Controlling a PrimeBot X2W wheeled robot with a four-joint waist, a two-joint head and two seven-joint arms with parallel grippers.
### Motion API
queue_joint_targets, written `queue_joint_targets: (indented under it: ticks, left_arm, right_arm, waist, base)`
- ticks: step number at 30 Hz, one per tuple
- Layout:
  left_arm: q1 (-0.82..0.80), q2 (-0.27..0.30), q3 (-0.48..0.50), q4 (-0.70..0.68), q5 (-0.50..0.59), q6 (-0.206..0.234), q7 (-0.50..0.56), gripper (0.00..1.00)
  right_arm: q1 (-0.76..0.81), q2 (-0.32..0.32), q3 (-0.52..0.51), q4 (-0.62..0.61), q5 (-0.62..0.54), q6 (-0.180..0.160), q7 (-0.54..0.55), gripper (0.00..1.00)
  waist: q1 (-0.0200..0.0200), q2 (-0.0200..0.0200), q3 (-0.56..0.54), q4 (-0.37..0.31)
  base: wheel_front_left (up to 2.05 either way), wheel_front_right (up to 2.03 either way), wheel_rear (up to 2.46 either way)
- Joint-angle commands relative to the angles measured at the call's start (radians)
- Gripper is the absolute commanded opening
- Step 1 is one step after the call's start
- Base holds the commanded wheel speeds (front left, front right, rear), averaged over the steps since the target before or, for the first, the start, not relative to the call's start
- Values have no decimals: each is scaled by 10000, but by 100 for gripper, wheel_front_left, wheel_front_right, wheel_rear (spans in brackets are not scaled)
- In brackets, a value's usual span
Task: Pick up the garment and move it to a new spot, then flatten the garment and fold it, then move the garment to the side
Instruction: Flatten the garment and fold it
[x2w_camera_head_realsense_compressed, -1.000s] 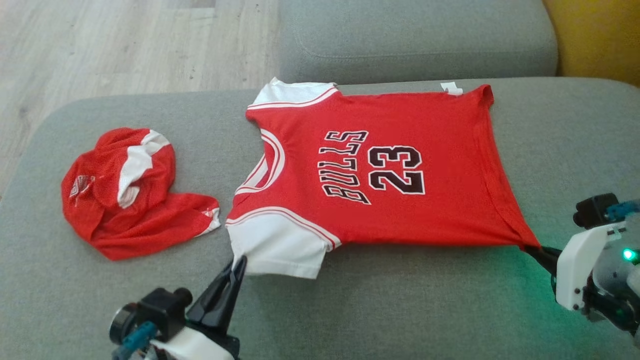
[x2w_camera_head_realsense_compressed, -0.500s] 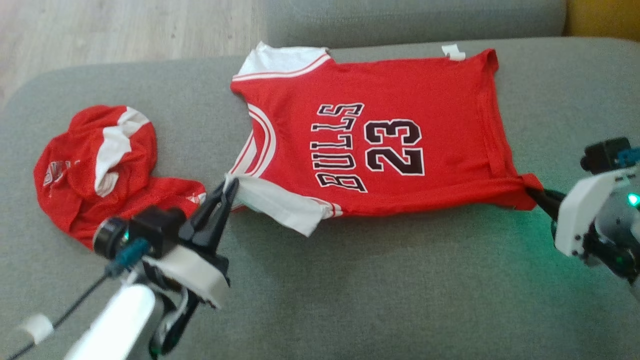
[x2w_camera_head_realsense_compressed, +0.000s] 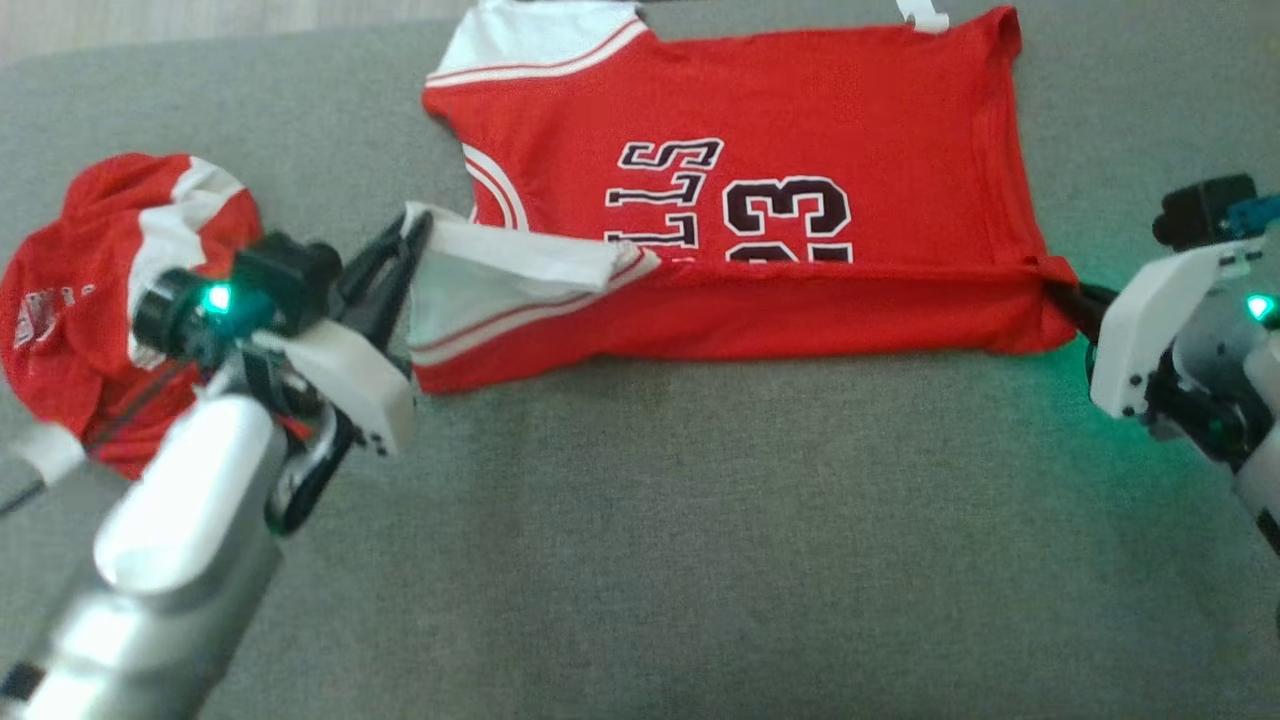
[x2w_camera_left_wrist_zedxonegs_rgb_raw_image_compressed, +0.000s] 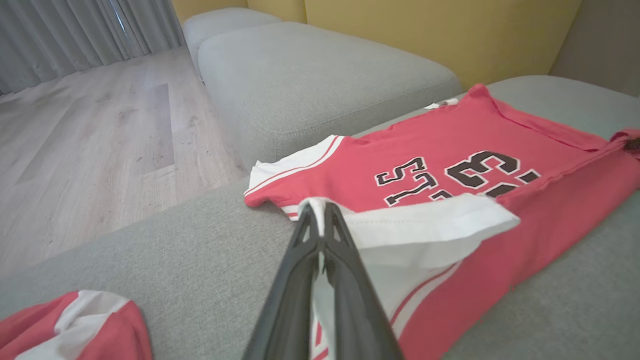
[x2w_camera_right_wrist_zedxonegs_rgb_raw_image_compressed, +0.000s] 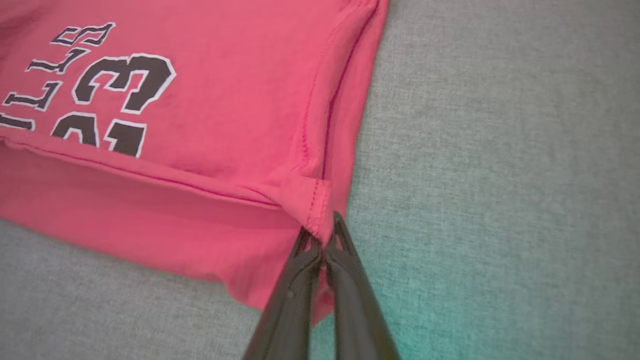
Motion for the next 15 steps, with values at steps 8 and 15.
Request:
queue_joint_targets:
  ticks: [8, 15]
  left_arm:
    - [-1943, 211, 27, 1317, 161, -226, -181, 0]
    - [-2740, -86, -395, 2660, 233, -202, -73, 48]
  right_arm:
    - [-971, 221, 20, 370, -82, -7, -376, 0]
    - [-1403, 411, 156, 747, 19, -7, -838, 100]
  waist:
    - [-2, 0, 691, -242]
    - [-2, 0, 896, -225]
  base:
    - [0, 0, 0]
    - [0, 0, 0]
